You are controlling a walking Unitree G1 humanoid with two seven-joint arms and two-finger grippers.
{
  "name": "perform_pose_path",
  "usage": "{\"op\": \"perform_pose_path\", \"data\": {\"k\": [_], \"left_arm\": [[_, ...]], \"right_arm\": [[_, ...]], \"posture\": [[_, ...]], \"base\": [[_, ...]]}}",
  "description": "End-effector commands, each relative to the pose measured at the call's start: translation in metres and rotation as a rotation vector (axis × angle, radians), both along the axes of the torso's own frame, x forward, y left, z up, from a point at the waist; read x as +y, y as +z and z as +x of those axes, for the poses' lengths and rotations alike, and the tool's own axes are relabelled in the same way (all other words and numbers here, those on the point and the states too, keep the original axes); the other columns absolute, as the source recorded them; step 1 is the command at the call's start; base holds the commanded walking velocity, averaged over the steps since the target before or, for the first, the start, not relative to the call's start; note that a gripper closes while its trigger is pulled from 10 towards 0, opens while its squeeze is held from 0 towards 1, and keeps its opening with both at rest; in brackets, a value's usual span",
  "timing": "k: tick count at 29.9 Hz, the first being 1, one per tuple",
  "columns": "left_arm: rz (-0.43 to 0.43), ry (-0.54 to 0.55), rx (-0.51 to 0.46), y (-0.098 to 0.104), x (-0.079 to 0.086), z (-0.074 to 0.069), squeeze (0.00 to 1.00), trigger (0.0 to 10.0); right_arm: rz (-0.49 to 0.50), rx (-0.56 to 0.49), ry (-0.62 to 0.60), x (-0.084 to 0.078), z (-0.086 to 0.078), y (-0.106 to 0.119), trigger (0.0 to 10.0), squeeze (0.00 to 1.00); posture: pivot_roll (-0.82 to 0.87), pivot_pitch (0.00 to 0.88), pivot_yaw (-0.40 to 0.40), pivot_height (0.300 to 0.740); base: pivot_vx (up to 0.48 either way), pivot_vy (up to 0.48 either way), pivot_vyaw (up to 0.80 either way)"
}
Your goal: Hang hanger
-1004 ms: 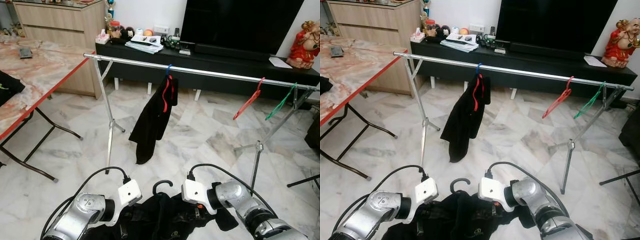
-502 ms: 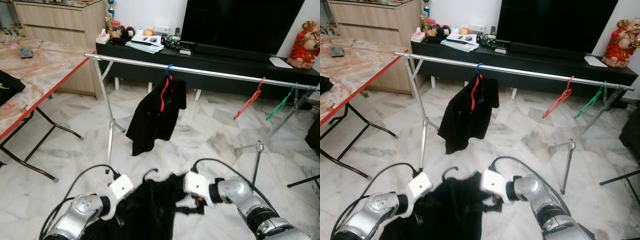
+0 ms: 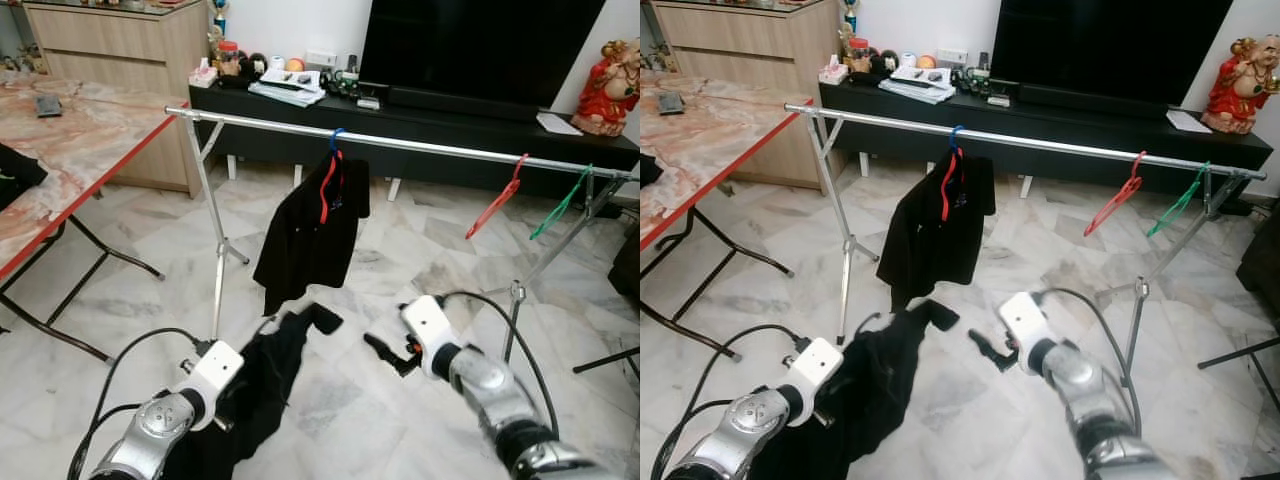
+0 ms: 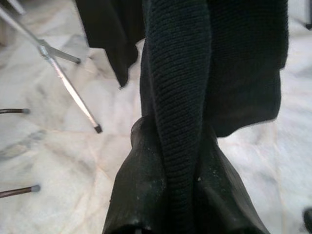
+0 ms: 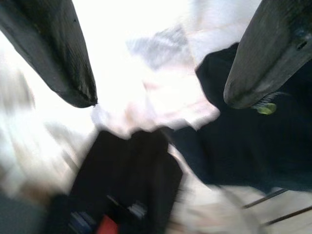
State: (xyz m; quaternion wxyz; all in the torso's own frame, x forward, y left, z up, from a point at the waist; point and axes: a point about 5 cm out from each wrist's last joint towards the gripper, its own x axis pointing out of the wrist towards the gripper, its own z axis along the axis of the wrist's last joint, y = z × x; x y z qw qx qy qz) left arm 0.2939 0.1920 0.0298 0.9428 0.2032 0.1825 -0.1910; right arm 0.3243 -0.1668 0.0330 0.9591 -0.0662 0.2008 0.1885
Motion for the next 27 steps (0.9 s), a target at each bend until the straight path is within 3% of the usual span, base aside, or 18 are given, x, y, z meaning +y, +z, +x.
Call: {"op": "perform_pose_path", "data": {"k": [1,5,8,11,17,24,27], "left_arm": [[-0.025,0.015,-0.052,0.004,-0.002,0.001,0.0,10.0],[-0.045,0.055,-0.083,0.006,0.002,0.0,0.0,10.0],[-0.094,0.099,-0.122,0.01,0.007,-0.002,0.0,10.0],[-0.151,0.08,-0.166,0.017,0.001,-0.006,0.0,10.0],[-0.163,0.09,-0.165,0.015,-0.006,-0.011,0.0,10.0],[-0.16,0.122,-0.173,0.017,0.002,-0.021,0.0,10.0],[-0.106,0.121,-0.182,0.015,0.009,-0.026,0.0,10.0]], "right_arm": [[0.032,0.076,-0.116,-0.007,-0.012,-0.017,10.0,0.0],[0.045,0.145,-0.208,-0.007,-0.027,-0.035,10.0,0.0],[0.035,0.242,-0.335,-0.01,-0.051,-0.058,10.0,0.0],[0.08,0.354,-0.486,-0.013,-0.077,-0.08,10.0,0.0],[0.133,0.439,-0.617,-0.013,-0.101,-0.096,10.0,0.0],[0.089,0.471,-0.582,-0.009,-0.115,-0.105,10.0,0.0],[0.071,0.485,-0.572,-0.01,-0.12,-0.107,10.0,0.0]], "posture": [[0.1,0.019,-0.077,0.74],[0.1,0.017,-0.074,0.74],[0.09,0.012,-0.069,0.74],[0.1,0.005,-0.062,0.74],[0.11,0.0,-0.055,0.74],[0.09,0.0,-0.04,0.74],[0.09,0.0,-0.038,0.74]], "base": [[0.0,0.0,0.0],[0.0,0.0,0.0],[0.0,0.0,0.0],[0.0,0.0,0.0],[0.0,0.0,0.0],[0.0,0.0,0.0],[0.0,0.0,0.0]]}}
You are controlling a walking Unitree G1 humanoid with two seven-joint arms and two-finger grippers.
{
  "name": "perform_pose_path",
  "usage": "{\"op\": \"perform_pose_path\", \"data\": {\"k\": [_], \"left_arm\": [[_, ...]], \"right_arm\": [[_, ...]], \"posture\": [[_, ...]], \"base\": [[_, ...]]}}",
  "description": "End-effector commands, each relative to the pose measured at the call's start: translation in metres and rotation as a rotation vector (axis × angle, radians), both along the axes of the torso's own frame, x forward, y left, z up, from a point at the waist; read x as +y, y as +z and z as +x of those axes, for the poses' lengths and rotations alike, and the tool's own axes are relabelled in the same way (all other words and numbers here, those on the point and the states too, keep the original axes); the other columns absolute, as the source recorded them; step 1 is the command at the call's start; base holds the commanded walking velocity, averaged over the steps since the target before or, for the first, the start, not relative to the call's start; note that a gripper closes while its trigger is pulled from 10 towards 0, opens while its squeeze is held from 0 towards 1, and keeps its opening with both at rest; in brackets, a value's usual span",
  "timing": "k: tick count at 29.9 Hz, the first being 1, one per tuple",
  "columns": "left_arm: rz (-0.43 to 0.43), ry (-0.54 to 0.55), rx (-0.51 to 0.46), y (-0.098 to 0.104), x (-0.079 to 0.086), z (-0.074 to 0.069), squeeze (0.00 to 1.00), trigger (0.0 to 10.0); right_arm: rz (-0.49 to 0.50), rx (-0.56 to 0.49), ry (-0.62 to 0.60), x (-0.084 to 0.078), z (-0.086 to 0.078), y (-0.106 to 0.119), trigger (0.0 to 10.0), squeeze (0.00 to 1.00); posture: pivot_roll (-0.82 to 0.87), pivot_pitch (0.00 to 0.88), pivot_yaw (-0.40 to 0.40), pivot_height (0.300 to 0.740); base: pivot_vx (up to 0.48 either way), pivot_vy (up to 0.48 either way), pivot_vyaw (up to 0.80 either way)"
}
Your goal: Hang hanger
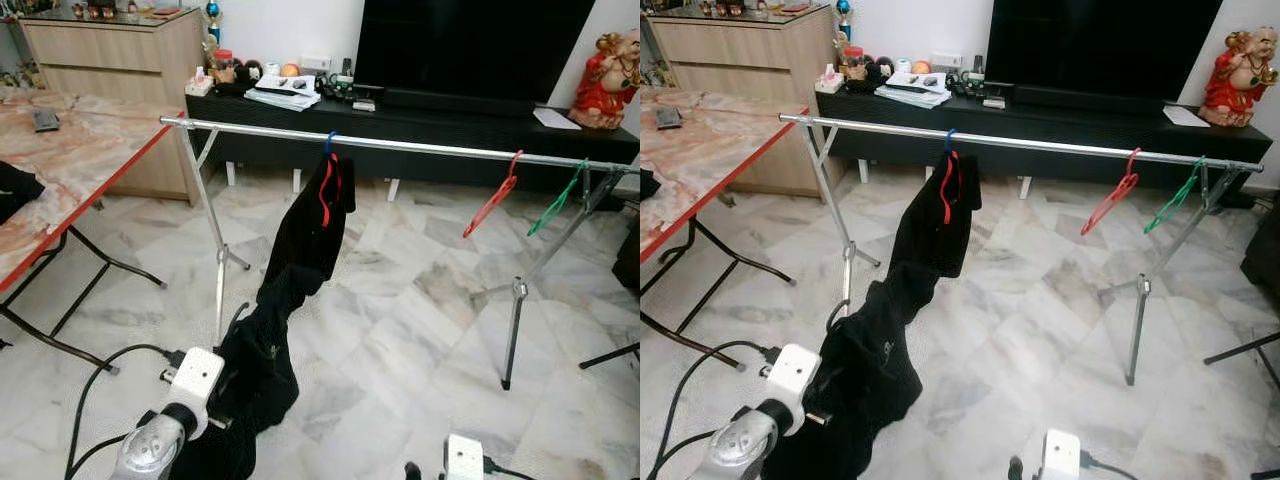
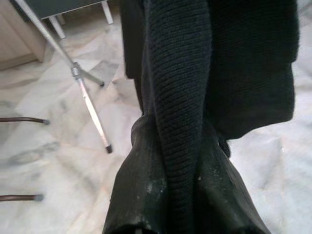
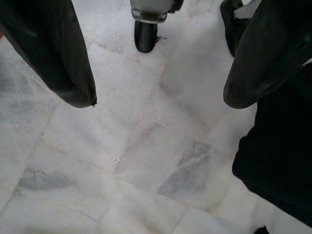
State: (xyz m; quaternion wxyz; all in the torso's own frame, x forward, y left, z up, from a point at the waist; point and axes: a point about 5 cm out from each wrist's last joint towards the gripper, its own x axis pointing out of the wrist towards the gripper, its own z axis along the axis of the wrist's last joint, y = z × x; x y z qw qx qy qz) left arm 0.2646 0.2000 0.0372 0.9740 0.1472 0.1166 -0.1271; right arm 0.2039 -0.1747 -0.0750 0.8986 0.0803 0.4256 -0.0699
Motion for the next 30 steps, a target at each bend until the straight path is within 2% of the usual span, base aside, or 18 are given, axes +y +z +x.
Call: {"op": "perform_pose_path", "data": {"k": [1,7,14,16,20,21,22,25,28,30], "left_arm": [[0.068,0.0,-0.072,0.011,0.01,-0.001,0.0,10.0],[0.114,0.024,-0.113,0.018,0.021,-0.008,0.0,10.0],[0.079,0.058,-0.08,0.012,0.025,-0.028,0.0,10.0],[0.108,0.092,-0.041,0.005,0.042,-0.042,0.0,10.0],[0.153,0.181,-0.02,0.001,0.07,-0.057,0.0,10.0],[0.153,0.181,-0.02,0.001,0.07,-0.057,0.0,10.0],[0.161,0.204,-0.02,0.003,0.077,-0.06,0.0,10.0],[0.154,0.231,-0.02,0.005,0.084,-0.063,0.0,10.0],[0.149,0.231,-0.02,0.005,0.082,-0.065,0.0,10.0],[0.135,0.234,-0.023,0.004,0.077,-0.066,0.0,10.0]], "right_arm": [[-0.019,0.012,0.0,-0.003,-0.003,-0.001,10.0,0.0],[-0.028,0.009,0.024,-0.002,-0.006,-0.003,10.0,0.0],[-0.026,0.018,0.02,-0.003,-0.008,-0.004,10.0,0.0],[-0.025,0.018,0.023,-0.002,-0.009,-0.004,10.0,0.0],[-0.046,0.013,0.034,-0.003,-0.009,-0.004,10.0,0.0],[-0.046,0.013,0.034,-0.003,-0.009,-0.004,10.0,0.0],[-0.062,0.002,0.026,-0.006,-0.008,-0.003,10.0,0.0],[-0.103,-0.021,-0.014,-0.017,-0.005,0.0,10.0,0.0],[-0.176,-0.045,-0.043,-0.03,-0.003,0.005,10.0,0.0],[-0.221,-0.145,-0.058,-0.039,0.008,0.015,10.0,0.0]], "posture": [[0.1,0.0,-0.032,0.74],[0.1,0.0,-0.029,0.74],[0.09,0.0,-0.03,0.74],[0.09,0.0,-0.028,0.74],[0.1,0.0,-0.03,0.74],[0.1,0.0,-0.03,0.74],[0.1,0.0,-0.032,0.74],[0.1,0.0,-0.036,0.74],[0.1,0.0,-0.039,0.74],[0.1,0.0,-0.043,0.74]], "base": [[0.0,0.0,0.0],[0.0,0.0,0.0],[0.0,0.0,0.0],[0.0,0.0,0.0],[0.0,0.0,0.0],[0.0,0.0,0.0],[0.0,0.0,0.0],[0.0,0.0,0.0],[0.0,0.0,0.0],[0.0,0.0,0.0]]}}
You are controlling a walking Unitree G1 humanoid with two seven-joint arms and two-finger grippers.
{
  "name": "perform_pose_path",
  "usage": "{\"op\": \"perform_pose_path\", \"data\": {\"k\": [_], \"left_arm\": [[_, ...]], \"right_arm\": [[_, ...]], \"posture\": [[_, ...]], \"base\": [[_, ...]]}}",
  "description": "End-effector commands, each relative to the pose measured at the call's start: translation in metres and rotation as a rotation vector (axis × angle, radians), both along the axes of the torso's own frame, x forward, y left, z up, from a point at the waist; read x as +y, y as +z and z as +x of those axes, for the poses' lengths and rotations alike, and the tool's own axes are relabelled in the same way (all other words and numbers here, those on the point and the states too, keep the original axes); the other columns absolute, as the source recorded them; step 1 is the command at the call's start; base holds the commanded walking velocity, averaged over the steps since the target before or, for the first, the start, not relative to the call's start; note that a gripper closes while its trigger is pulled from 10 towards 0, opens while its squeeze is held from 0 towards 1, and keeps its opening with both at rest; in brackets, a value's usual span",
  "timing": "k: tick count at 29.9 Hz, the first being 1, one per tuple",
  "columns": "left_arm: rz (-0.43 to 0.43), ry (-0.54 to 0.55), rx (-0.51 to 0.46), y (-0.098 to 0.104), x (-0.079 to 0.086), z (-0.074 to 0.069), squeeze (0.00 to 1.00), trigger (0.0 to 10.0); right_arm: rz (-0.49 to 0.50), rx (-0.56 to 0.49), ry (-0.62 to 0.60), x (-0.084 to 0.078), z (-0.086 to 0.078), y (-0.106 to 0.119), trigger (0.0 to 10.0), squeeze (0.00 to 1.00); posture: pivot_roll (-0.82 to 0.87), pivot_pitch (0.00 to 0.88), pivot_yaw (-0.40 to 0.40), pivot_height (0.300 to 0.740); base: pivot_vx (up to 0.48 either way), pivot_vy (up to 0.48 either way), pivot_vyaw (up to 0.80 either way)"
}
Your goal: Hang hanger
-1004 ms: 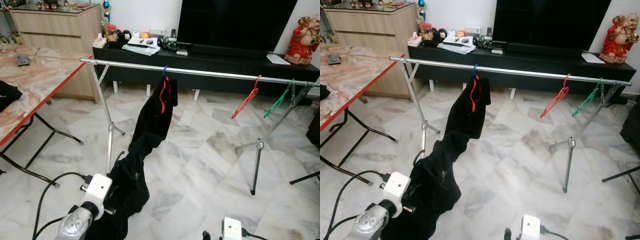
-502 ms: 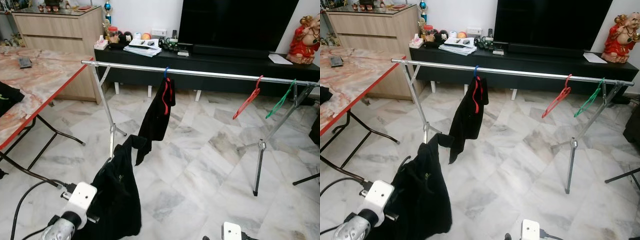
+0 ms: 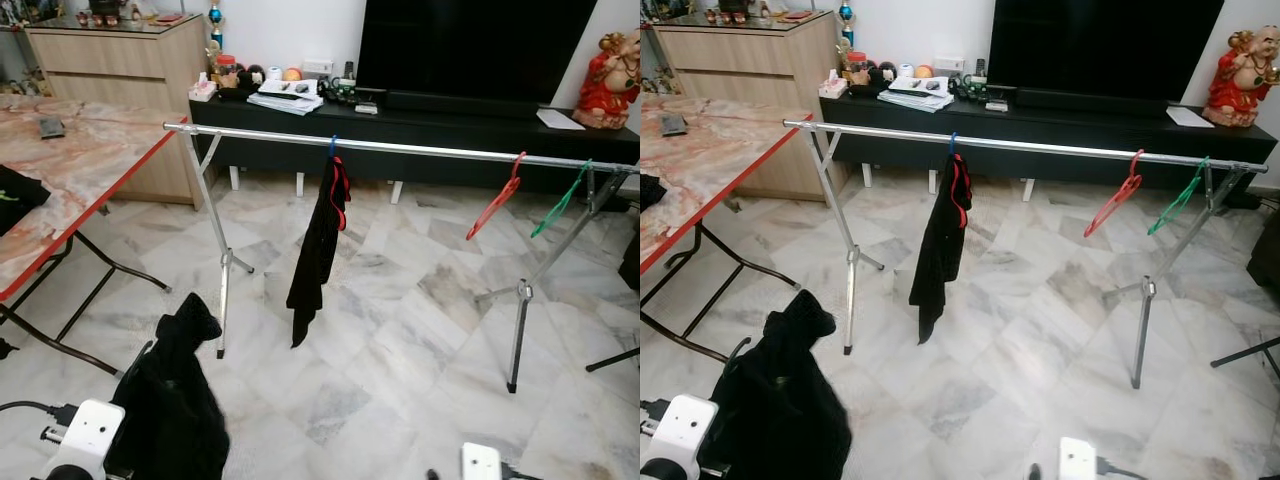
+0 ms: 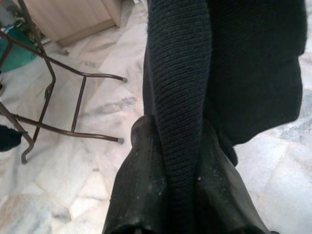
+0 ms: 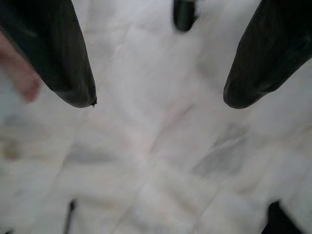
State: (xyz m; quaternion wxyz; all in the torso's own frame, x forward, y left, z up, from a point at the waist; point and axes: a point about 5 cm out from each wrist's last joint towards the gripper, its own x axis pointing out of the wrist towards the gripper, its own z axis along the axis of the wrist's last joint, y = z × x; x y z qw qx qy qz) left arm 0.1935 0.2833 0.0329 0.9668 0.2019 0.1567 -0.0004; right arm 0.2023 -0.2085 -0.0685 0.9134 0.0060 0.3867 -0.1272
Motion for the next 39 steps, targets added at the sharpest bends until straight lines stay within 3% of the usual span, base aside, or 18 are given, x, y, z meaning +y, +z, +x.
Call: {"op": "perform_pose_path", "data": {"k": [1,2,5,9,11,13,17,24,39], "left_arm": [[-0.014,-0.012,-0.055,0.008,-0.008,0.005,0.0,10.0],[-0.026,-0.01,-0.058,0.007,-0.011,0.005,0.0,10.0],[-0.035,-0.008,-0.058,0.005,-0.013,0.005,0.0,10.0],[-0.056,-0.011,-0.065,0.006,-0.016,0.009,0.0,10.0],[-0.073,-0.011,-0.068,0.007,-0.017,0.011,0.0,10.0],[-0.096,-0.024,-0.07,0.008,-0.022,0.015,0.0,10.0],[-0.102,-0.061,-0.061,0.006,-0.03,0.02,0.0,10.0],[-0.109,-0.084,-0.063,0.007,-0.036,0.026,0.0,10.0],[-0.105,-0.111,-0.06,0.01,-0.041,0.03,0.0,10.0]], "right_arm": [[-0.04,-0.115,-0.005,-0.007,0.013,0.012,10.0,0.0],[-0.041,-0.191,-0.004,-0.01,0.02,0.02,10.0,0.0],[-0.021,-0.268,0.007,-0.01,0.025,0.027,10.0,0.0],[0.024,-0.377,0.139,-0.004,0.03,0.036,10.0,0.0],[0.017,-0.352,0.174,-0.005,0.027,0.033,10.0,0.0],[0.088,-0.274,0.178,-0.006,0.015,0.022,10.0,0.0],[0.125,-0.21,0.115,-0.005,0.004,0.012,10.0,0.0],[0.094,-0.031,0.164,0.009,-0.018,-0.007,10.0,0.0],[0.104,0.028,0.118,0.013,-0.019,-0.011,10.0,0.0]], "posture": [[0.1,0.0,-0.043,0.74],[0.09,0.0,-0.05,0.74],[0.08,0.0,-0.055,0.74],[0.07,0.0,-0.055,0.74],[0.06,0.0,-0.051,0.74],[0.05,0.0,-0.047,0.74],[0.05,0.0,-0.035,0.74],[0.05,0.0,-0.023,0.74],[0.06,0.0,-0.021,0.74]], "base": [[0.0,0.0,0.0],[0.0,0.0,0.0],[0.0,0.0,0.0],[0.0,0.0,0.0],[0.0,0.0,0.0],[0.0,0.0,0.0],[0.0,0.0,0.0],[0.0,-0.194,0.0],[0.0,-0.382,0.0]]}}
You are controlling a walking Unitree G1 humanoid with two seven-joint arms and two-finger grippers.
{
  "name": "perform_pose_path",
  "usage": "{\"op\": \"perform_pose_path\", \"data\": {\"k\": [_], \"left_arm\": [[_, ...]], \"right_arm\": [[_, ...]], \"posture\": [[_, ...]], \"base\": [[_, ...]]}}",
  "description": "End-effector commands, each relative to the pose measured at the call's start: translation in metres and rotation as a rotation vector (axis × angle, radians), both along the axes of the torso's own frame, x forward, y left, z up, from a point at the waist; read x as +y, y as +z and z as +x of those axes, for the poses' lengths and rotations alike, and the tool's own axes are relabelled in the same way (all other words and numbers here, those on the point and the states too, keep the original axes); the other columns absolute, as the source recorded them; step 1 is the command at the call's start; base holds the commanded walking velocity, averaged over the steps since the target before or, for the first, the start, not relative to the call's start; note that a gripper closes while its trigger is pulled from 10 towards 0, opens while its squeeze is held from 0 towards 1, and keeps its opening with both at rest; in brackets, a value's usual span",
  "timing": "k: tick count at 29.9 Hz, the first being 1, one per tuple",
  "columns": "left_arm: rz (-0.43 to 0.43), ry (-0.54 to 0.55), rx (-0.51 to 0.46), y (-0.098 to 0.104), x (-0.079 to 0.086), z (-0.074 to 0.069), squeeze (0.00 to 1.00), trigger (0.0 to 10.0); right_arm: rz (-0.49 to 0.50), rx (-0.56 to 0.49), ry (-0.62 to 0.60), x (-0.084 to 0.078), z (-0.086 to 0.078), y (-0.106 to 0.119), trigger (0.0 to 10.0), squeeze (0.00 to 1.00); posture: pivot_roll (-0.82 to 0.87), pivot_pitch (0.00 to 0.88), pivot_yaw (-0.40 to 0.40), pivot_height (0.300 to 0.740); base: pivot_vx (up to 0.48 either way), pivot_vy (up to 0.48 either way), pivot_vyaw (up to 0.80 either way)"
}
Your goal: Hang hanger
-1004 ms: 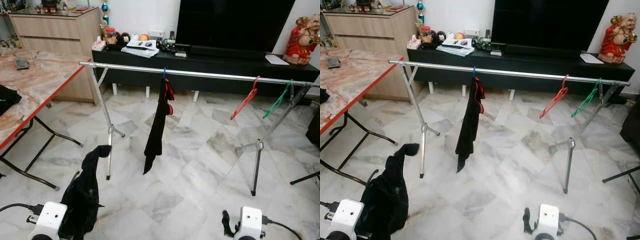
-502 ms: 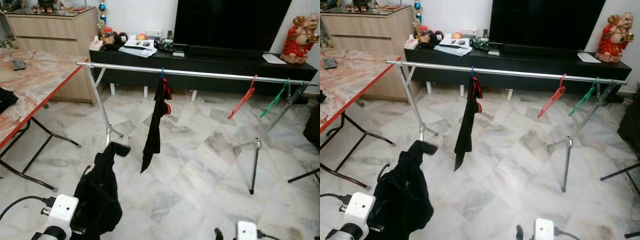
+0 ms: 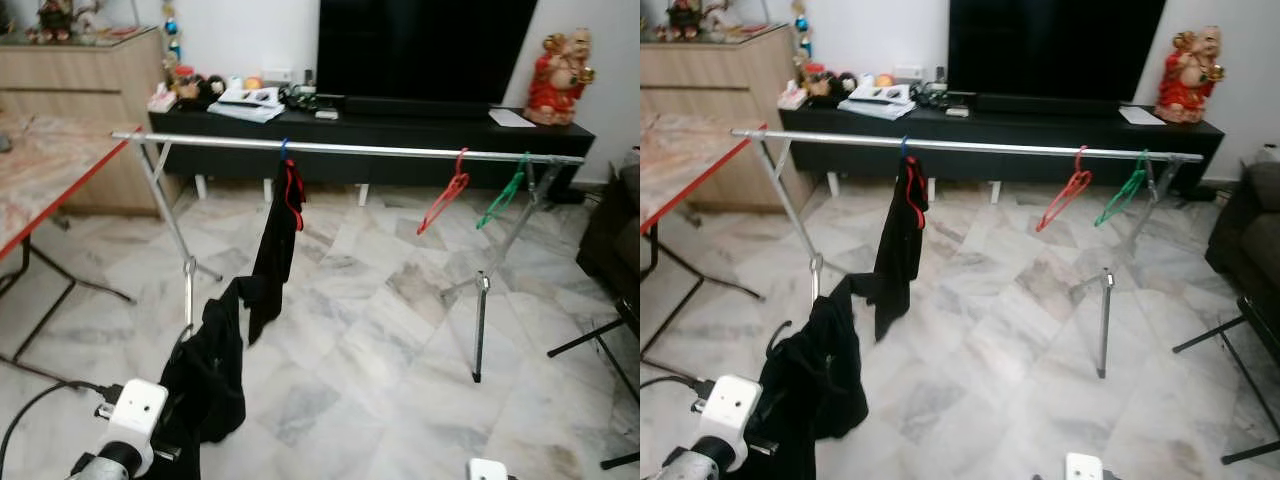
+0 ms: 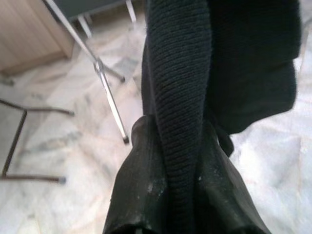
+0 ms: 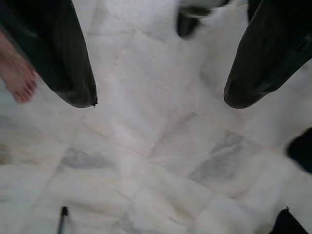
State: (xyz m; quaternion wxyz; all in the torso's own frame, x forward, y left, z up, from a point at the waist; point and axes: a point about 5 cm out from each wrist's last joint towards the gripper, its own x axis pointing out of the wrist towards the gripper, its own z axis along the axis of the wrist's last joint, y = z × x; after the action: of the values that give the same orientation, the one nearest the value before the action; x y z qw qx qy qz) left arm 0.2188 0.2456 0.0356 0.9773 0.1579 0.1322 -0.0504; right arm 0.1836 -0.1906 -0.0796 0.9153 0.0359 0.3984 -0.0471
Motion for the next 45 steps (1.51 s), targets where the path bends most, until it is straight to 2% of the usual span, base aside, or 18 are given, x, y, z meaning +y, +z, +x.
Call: {"op": "perform_pose_path", "data": {"k": [1,6,14,20,26,45], "left_arm": [[-0.007,-0.02,-0.032,0.007,-0.004,0.006,0.0,10.0],[-0.034,-0.038,-0.055,0.011,-0.007,0.006,0.0,10.0],[-0.034,-0.055,-0.038,0.011,-0.013,0.008,0.0,10.0],[-0.041,-0.073,-0.041,0.011,-0.02,0.011,0.0,10.0],[-0.056,-0.073,-0.038,0.011,-0.023,0.012,0.0,10.0],[-0.066,-0.089,-0.039,0.015,-0.026,0.016,0.0,10.0]], "right_arm": [[-0.019,0.023,-0.008,-0.004,0.0,0.0,10.0,0.0],[-0.02,0.024,-0.009,-0.003,0.003,0.001,10.0,0.0],[-0.016,0.028,-0.027,-0.005,0.001,0.0,10.0,0.0],[-0.004,0.019,-0.091,-0.011,0.004,0.002,10.0,0.0],[-0.018,0.011,-0.082,-0.015,0.007,0.004,10.0,0.0],[-0.011,0.023,-0.105,-0.013,0.005,0.003,10.0,0.0]], "posture": [[0.07,0.0,-0.024,0.74],[0.07,0.0,-0.025,0.74],[0.07,0.0,-0.03,0.74],[0.07,0.0,-0.04,0.74],[0.06,0.0,-0.041,0.74],[0.07,0.005,-0.034,0.74]], "base": [[0.0,0.0,0.0],[0.0,0.0,0.0],[0.0,0.0,0.0],[0.263,0.0,0.0],[0.275,0.0,0.0],[0.298,0.0,0.0]]}}
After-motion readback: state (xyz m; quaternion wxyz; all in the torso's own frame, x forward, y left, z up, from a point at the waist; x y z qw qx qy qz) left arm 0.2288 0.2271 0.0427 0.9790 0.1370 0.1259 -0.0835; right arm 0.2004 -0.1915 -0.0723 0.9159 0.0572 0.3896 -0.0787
